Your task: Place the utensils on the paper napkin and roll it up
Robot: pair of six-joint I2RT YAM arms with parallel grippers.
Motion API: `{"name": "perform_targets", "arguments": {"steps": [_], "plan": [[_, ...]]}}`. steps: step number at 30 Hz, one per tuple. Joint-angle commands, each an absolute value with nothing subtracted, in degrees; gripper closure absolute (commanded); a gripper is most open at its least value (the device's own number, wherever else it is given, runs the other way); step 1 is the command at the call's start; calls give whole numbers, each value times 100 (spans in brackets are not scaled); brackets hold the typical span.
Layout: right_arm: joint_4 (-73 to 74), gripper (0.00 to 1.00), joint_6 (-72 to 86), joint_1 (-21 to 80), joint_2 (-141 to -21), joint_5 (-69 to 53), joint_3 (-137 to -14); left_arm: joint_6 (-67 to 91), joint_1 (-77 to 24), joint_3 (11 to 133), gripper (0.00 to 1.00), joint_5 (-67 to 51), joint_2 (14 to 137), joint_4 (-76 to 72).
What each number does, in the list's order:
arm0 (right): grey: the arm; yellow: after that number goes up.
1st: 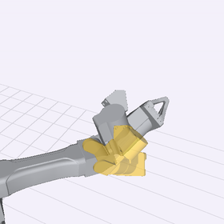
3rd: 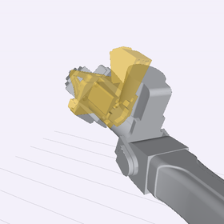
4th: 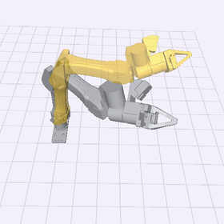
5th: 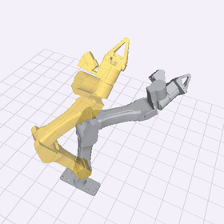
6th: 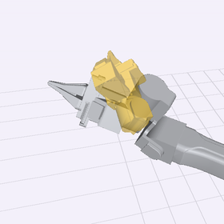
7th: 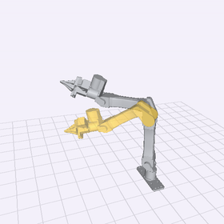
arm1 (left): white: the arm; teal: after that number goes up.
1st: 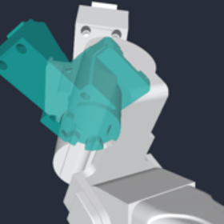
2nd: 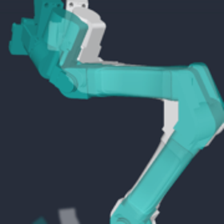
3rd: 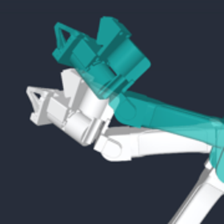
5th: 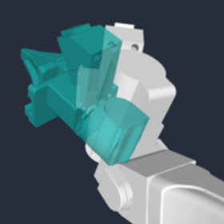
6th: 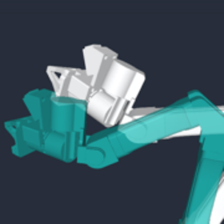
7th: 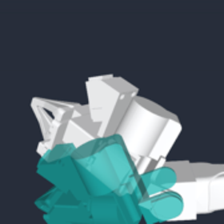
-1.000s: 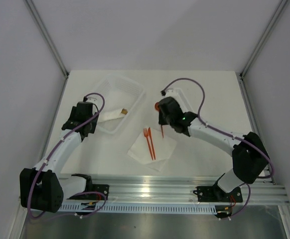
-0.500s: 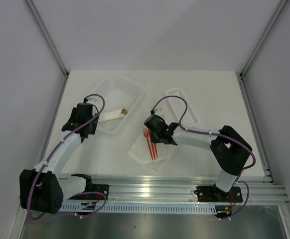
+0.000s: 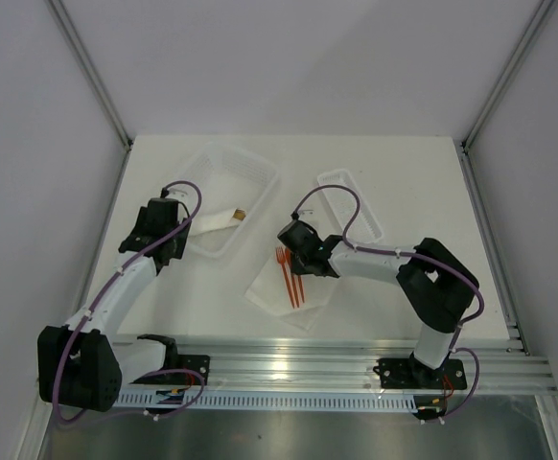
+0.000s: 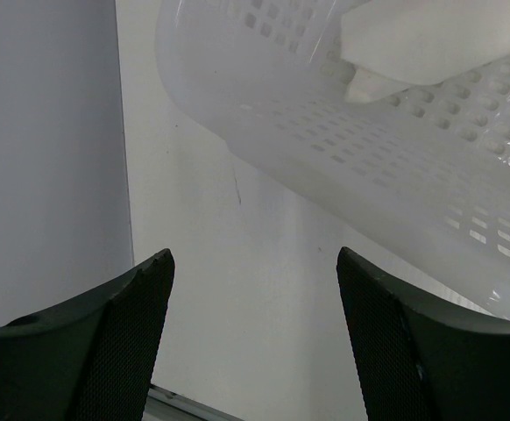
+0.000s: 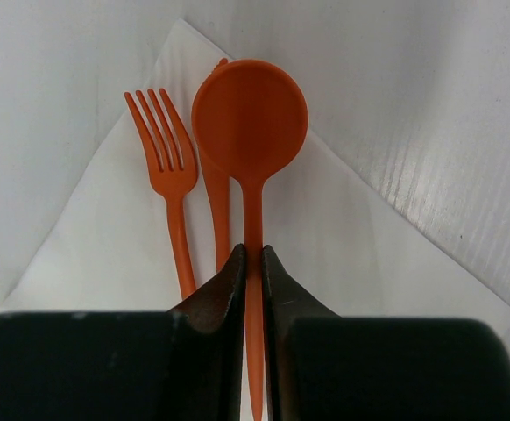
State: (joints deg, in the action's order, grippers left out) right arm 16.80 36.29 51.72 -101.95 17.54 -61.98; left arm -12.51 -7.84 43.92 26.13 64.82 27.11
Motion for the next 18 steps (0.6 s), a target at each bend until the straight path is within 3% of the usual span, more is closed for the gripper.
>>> {"name": "perform_targets", "arguments": {"steps": [1, 18], "plan": [[1494, 100, 3674, 5168, -10353, 1802, -6275, -1239, -747, 4377, 21, 2540, 6434, 2566], [1512, 100, 3604, 5168, -10468, 1705, -6425, -1248, -747, 4395, 21, 2540, 6469, 2558]]}}
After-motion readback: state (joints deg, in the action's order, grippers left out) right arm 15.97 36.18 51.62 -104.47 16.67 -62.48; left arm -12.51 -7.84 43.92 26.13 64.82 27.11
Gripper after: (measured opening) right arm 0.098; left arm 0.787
